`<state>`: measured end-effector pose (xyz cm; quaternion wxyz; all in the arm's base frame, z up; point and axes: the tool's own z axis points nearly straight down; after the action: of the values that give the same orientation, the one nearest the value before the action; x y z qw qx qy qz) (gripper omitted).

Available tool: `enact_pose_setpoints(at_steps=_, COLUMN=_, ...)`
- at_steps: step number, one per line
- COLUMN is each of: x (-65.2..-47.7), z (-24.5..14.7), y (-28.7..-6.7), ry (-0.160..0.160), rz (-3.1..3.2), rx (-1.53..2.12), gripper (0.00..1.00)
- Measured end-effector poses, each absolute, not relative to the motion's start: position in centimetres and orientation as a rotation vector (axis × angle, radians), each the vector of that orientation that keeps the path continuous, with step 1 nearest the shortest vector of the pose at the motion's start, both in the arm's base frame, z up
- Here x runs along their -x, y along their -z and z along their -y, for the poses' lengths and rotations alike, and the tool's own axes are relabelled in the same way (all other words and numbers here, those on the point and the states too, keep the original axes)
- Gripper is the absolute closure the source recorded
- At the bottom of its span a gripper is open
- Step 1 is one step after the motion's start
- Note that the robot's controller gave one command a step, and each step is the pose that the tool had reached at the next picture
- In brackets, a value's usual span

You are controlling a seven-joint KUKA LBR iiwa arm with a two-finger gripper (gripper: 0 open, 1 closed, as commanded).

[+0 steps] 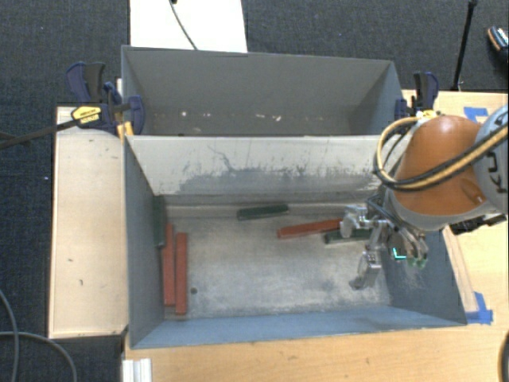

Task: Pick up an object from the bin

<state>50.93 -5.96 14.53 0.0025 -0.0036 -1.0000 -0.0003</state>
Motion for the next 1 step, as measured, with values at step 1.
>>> enact_pose_setpoints(at_steps=1, x=-53.67, z=0.05, y=-6.75, ry=0.005, rz=3.142, rx=0.07, gripper=0.0)
